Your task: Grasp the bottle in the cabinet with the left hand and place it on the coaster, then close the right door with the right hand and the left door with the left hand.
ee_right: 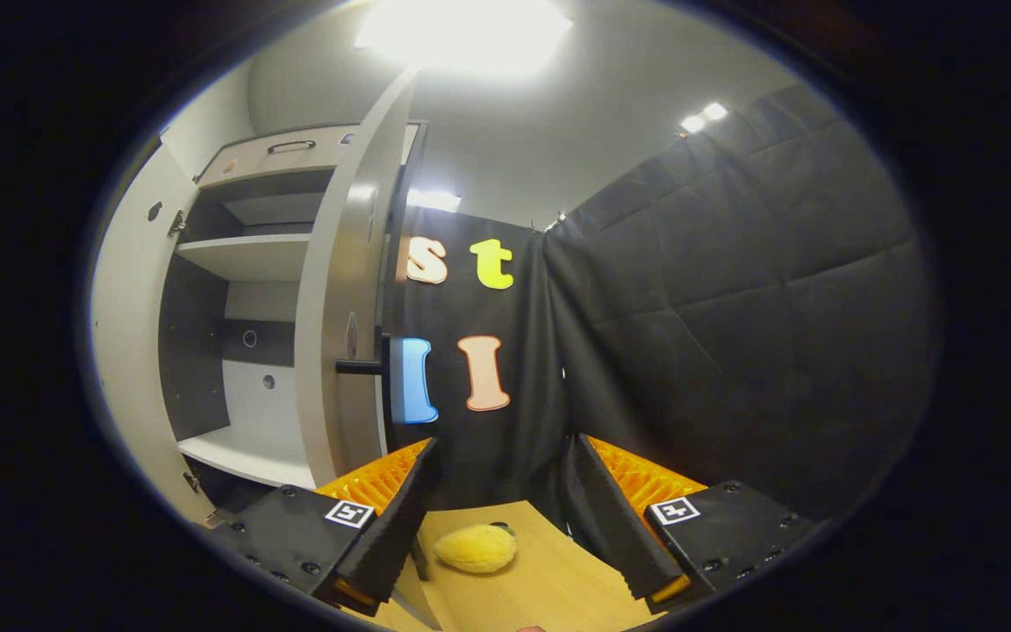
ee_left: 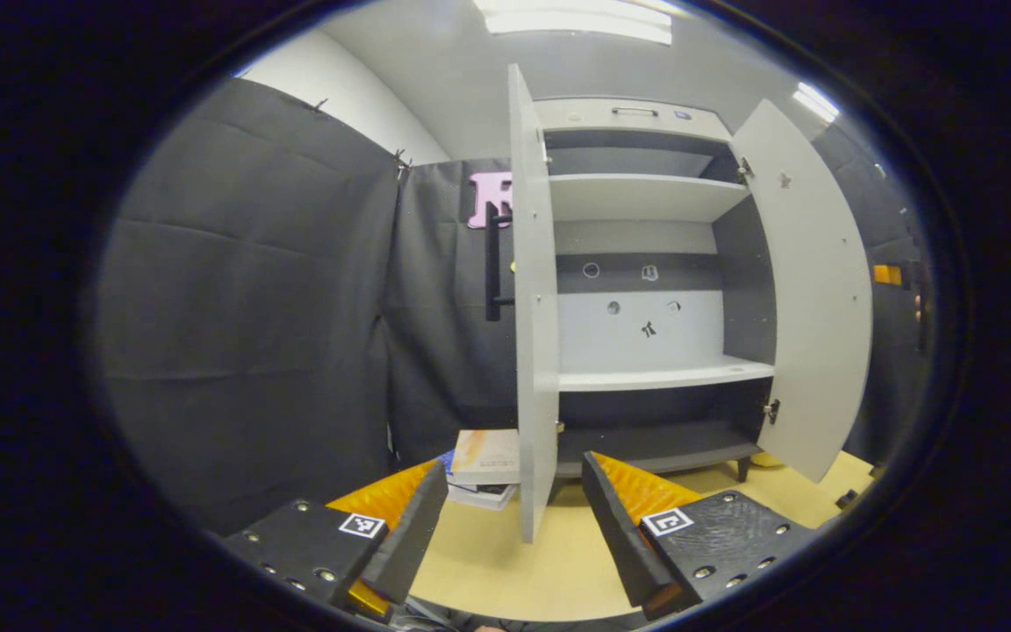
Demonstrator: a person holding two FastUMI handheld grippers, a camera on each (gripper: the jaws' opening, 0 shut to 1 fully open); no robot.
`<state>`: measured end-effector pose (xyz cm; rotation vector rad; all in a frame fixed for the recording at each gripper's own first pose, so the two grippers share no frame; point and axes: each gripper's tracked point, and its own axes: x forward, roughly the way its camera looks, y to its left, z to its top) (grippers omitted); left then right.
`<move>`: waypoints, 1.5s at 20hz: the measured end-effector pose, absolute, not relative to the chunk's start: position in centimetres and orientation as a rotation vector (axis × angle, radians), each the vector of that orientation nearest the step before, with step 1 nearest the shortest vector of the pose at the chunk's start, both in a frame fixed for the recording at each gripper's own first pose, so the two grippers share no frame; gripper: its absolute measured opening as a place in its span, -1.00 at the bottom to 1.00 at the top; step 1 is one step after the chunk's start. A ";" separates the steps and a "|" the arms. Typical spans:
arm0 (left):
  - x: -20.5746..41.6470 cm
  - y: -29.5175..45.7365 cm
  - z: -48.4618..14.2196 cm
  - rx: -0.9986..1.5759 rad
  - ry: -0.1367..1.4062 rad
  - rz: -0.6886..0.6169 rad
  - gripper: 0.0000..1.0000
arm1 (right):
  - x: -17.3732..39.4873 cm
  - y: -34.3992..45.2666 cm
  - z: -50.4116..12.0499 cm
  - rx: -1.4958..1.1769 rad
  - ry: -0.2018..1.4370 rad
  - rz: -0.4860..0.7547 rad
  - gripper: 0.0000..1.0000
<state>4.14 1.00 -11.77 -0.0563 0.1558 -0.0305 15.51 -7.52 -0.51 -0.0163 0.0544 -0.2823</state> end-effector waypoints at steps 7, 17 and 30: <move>6.2 5.6 -11.5 -0.030 0.136 0.001 0.80 | 16.3 -5.6 -1.0 -0.043 0.077 -0.311 0.95; 8.8 7.4 -11.8 -0.054 0.110 -0.031 0.94 | 15.5 -0.5 -0.6 -0.047 0.061 -0.258 0.94; 8.6 10.4 -12.5 -0.094 0.107 0.004 0.94 | 17.1 7.4 -1.0 -0.016 0.045 -0.127 0.94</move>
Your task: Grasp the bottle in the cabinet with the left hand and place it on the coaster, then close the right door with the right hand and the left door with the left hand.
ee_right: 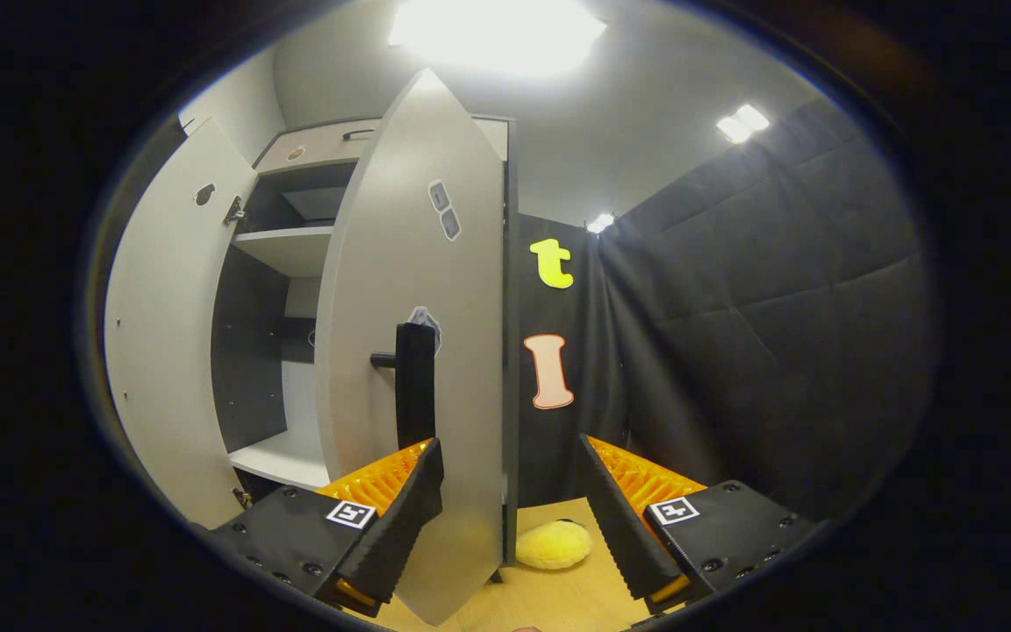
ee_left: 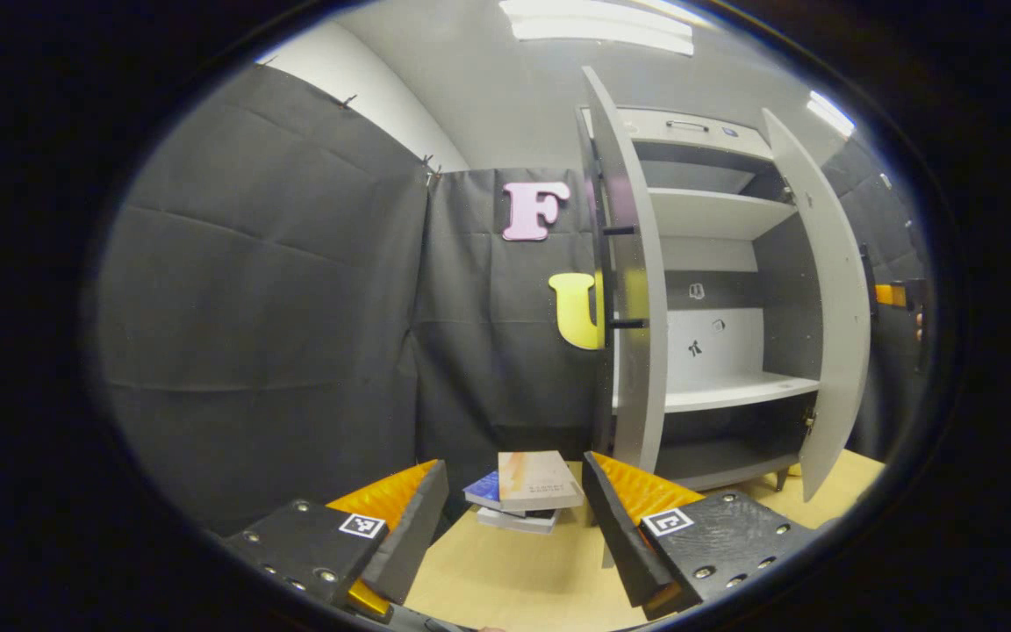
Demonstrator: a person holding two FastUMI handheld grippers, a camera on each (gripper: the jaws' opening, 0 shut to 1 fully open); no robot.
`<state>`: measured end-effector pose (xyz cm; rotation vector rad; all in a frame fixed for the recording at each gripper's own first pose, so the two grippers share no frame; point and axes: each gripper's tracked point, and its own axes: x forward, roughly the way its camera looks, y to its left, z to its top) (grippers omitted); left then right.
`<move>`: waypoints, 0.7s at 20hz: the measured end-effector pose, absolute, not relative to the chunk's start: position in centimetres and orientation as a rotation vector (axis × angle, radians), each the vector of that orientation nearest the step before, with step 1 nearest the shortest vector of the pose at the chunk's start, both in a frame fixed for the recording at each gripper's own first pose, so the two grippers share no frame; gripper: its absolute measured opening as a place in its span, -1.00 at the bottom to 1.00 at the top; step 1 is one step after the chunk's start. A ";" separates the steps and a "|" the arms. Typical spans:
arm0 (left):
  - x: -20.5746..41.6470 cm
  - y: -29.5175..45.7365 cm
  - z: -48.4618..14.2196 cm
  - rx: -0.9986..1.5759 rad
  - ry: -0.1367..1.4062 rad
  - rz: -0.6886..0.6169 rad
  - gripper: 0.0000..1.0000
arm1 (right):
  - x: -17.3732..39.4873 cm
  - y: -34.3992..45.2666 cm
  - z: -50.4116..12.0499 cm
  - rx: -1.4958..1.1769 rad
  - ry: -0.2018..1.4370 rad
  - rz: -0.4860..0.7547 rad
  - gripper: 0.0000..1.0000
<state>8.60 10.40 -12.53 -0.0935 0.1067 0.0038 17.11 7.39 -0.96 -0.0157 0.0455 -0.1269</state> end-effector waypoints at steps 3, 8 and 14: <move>8.2 11.0 -12.6 -0.089 0.111 0.019 0.80 | 17.9 9.2 -1.2 0.000 0.047 -0.091 0.94; 7.1 11.8 -13.2 -0.105 0.129 0.043 0.80 | 19.4 11.7 -2.1 0.002 0.057 -0.040 0.94; 7.0 12.8 -12.7 -0.141 0.124 0.074 0.80 | 20.6 14.3 -2.5 -0.017 0.056 0.004 0.94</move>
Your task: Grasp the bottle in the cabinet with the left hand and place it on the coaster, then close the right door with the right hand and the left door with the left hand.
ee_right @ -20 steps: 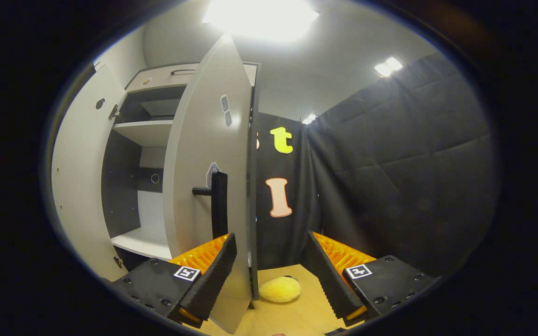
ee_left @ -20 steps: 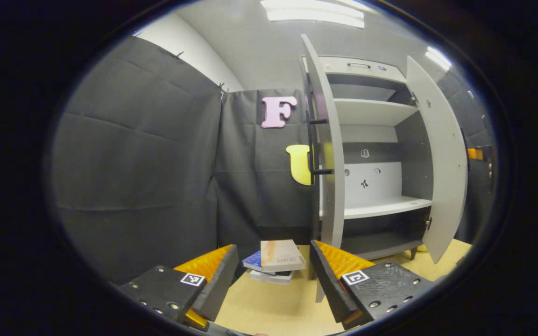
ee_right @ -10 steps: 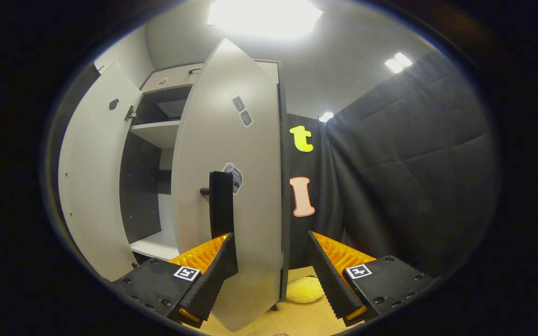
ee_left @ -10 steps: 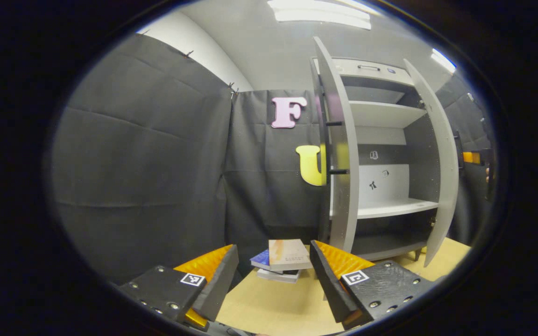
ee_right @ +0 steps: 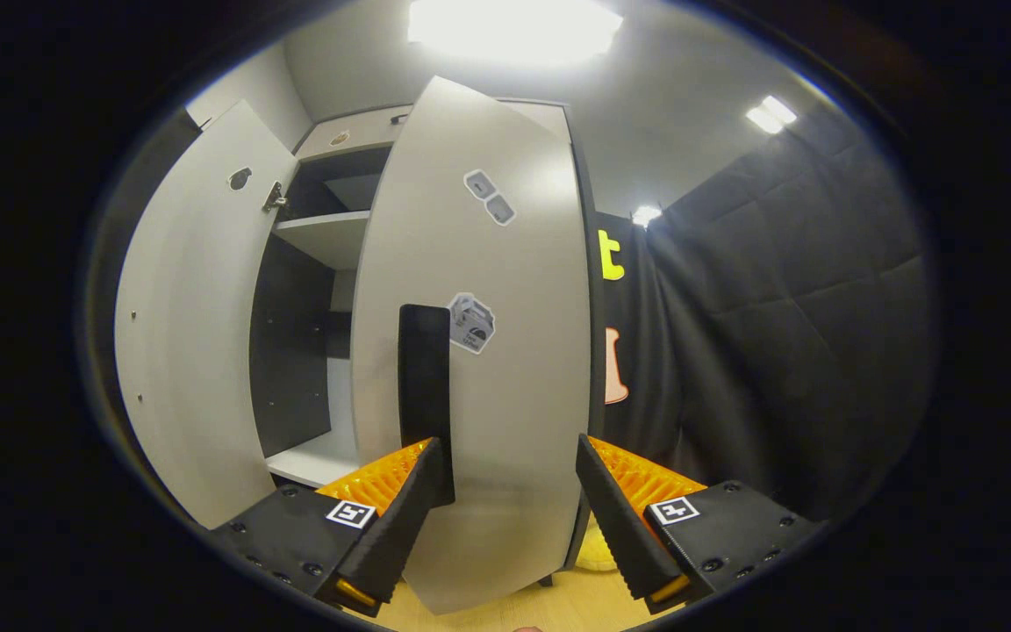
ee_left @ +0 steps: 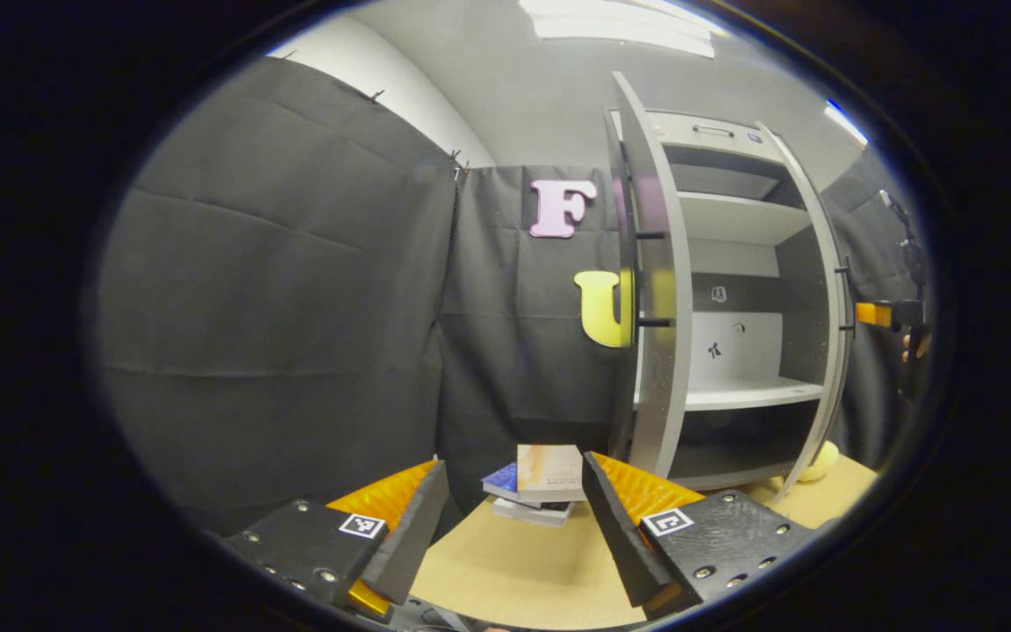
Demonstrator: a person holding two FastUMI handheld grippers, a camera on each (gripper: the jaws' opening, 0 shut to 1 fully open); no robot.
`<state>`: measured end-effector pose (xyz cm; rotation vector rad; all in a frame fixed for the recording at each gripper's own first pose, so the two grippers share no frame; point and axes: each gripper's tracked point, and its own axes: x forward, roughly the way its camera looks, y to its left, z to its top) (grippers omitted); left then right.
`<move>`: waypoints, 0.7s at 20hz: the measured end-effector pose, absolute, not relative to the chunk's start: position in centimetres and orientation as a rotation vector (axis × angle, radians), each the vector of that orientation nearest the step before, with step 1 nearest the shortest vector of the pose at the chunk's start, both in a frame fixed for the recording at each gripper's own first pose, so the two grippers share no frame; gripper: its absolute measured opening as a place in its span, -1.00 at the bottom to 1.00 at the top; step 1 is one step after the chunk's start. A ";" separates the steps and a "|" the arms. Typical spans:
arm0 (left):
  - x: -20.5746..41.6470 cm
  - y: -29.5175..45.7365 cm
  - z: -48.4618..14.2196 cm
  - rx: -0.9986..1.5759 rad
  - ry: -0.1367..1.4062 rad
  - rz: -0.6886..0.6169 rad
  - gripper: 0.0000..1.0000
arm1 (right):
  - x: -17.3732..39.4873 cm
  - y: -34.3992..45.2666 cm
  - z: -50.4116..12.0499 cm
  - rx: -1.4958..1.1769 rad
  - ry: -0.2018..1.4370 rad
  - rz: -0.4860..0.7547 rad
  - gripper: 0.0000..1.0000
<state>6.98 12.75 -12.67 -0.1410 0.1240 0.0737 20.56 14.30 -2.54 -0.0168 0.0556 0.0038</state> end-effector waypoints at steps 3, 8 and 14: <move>7.6 13.5 -12.2 -0.157 0.122 0.082 0.94 | 20.2 14.6 -2.3 -0.019 0.044 0.029 0.94; 10.2 14.1 -10.8 -0.178 0.131 0.078 0.94 | 18.9 13.1 -1.5 -0.067 0.015 0.022 0.94; 15.2 13.8 -6.8 -0.185 0.102 0.030 0.94 | 15.9 10.2 -2.5 -0.095 0.019 -0.006 0.94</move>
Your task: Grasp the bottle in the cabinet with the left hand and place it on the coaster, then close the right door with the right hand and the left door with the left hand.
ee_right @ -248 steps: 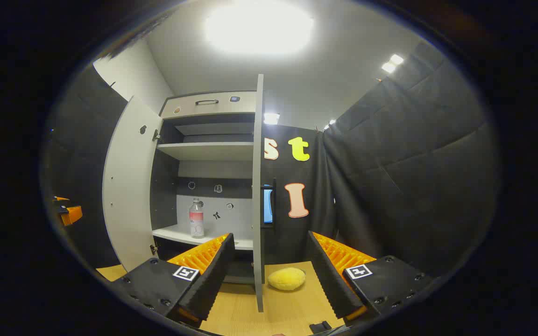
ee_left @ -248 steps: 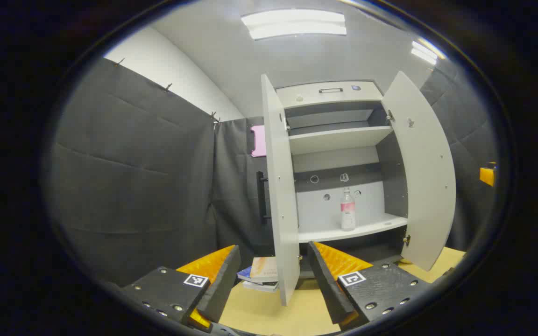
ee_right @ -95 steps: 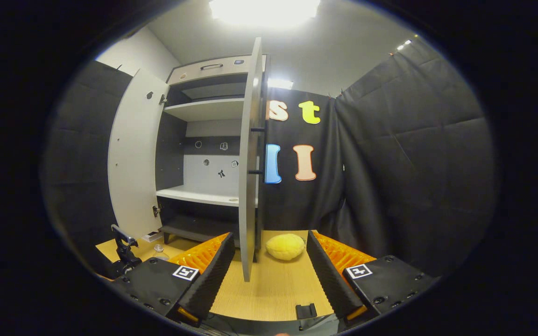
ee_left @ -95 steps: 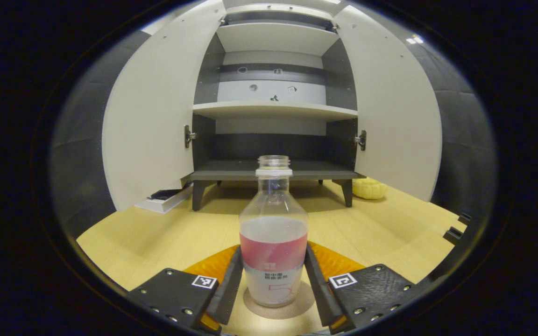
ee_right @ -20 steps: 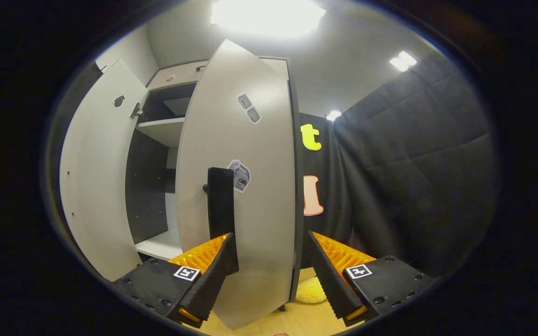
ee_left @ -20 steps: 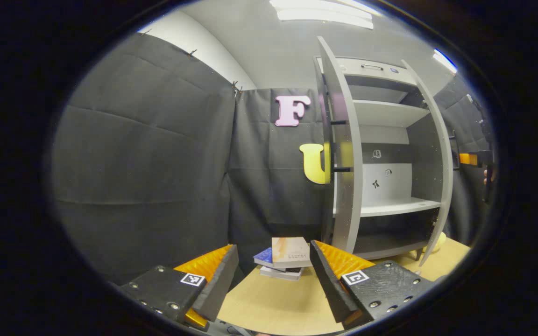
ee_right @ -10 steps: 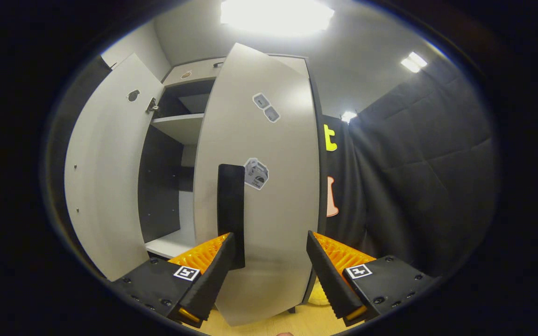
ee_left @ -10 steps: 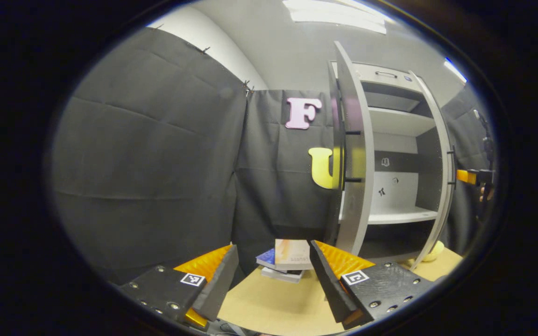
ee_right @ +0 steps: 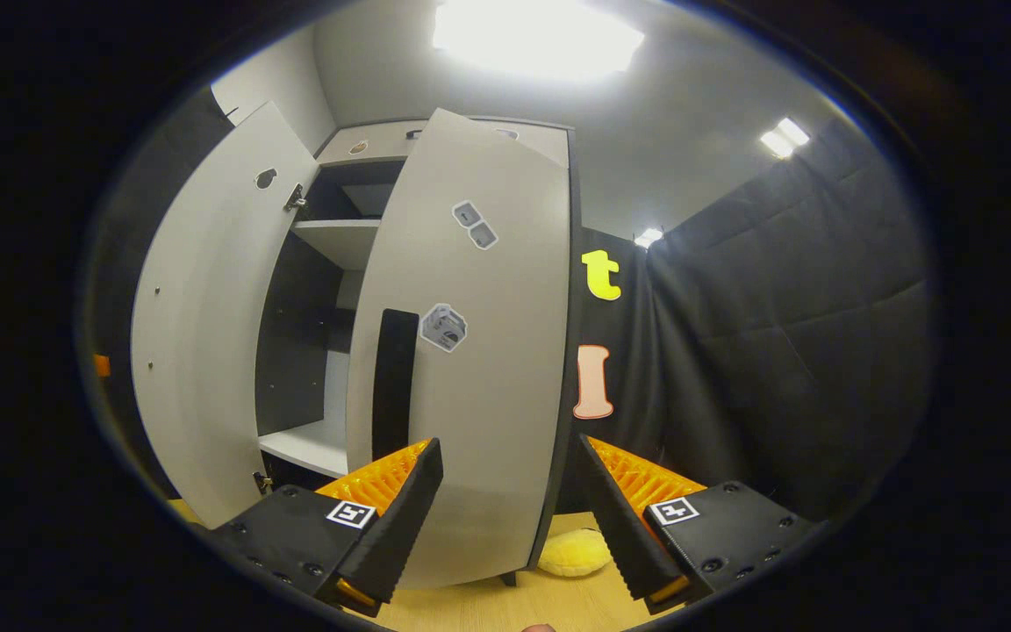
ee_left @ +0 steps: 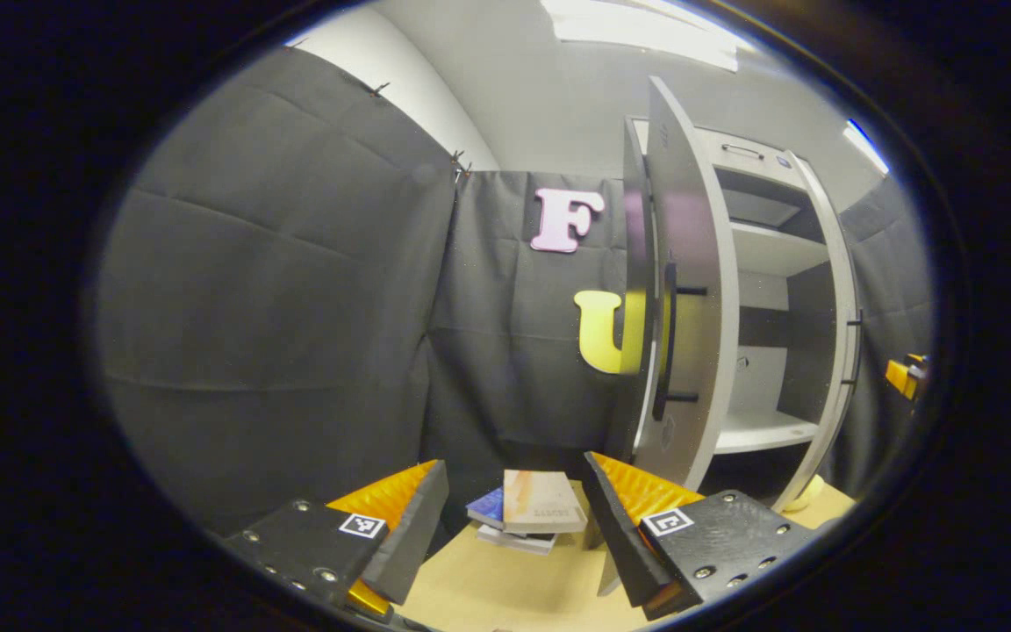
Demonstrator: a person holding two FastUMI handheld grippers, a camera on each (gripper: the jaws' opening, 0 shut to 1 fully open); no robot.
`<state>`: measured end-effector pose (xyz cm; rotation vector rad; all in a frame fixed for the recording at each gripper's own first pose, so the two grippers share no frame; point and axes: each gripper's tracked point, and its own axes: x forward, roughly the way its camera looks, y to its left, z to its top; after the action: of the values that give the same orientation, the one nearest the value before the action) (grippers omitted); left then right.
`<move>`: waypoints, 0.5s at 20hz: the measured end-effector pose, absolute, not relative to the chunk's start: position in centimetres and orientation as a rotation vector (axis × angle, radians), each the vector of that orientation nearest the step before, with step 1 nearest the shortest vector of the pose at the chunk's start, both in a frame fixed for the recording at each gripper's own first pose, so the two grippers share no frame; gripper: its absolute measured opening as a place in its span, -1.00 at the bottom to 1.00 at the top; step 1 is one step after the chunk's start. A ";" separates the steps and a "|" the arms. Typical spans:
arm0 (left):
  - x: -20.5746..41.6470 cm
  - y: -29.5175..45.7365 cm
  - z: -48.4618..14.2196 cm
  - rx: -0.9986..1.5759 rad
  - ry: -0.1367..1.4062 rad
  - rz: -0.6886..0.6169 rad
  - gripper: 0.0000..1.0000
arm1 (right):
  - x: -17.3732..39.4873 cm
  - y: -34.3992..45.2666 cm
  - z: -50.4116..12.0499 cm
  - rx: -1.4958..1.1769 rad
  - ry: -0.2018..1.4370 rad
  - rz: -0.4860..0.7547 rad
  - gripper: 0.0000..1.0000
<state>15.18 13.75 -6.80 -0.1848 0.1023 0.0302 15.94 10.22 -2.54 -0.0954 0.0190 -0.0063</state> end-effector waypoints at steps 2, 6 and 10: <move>17.2 13.1 -5.3 -0.200 0.087 0.008 0.94 | 15.0 8.6 -3.3 -0.100 0.039 -0.029 0.94; 20.5 12.3 -3.1 -0.194 0.063 -0.013 0.94 | 13.4 5.5 -4.1 -0.080 0.063 -0.079 0.94; 22.3 11.3 -1.9 -0.187 0.060 -0.035 0.94 | 12.2 2.6 -4.6 -0.059 0.076 -0.127 0.94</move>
<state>22.31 11.26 -1.93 -0.1874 0.0602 -0.0354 12.16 2.64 -4.62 -0.0589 0.0756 -0.1266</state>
